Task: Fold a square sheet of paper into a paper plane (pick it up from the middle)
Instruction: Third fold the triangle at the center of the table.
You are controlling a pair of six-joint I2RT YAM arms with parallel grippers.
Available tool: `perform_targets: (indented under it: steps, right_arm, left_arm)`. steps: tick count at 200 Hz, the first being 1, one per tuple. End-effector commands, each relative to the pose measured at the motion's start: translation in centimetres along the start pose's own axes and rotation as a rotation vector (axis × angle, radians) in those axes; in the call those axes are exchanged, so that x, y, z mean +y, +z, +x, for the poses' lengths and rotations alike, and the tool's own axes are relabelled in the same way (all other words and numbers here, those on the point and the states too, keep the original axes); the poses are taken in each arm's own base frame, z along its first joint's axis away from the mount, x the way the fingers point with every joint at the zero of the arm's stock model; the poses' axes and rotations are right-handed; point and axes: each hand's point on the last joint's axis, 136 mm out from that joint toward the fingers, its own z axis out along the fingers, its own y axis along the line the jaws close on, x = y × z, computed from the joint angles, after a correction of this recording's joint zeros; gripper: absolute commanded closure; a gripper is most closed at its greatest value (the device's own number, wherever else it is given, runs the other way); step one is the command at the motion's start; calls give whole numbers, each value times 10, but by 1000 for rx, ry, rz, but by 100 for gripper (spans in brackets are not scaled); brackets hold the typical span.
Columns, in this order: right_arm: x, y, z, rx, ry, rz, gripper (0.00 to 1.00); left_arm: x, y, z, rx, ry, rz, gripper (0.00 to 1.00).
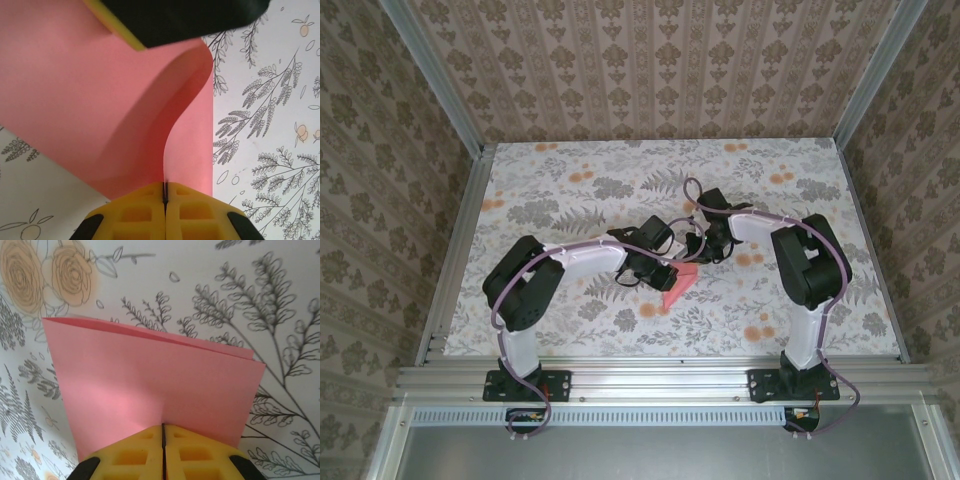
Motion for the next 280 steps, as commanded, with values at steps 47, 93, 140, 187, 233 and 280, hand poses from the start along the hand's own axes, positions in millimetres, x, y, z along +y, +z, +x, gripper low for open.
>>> perform_targets:
  steps: [47,93,140,187,233,280]
  right_arm:
    - [-6,6,17,95,-56,28,91]
    - [-4,5,15,89,-47,19,90]
    - [2,5,15,81,-37,-12,90]
    - [4,6,10,56,-12,-27,90]
    - [5,4,8,22,37,-51,90]
    - [10,-8,0,-26,61,-97,89]
  left_arm:
    - [-1,4,-3,24,27,31,92]
    - [-4,7,-5,23,17,53,91]
    - [-6,9,-8,21,15,67,91]
    - [-8,11,-6,23,10,83,90]
    - [-5,13,-2,13,-22,78,90]
    - [0,15,3,18,-26,59,90]
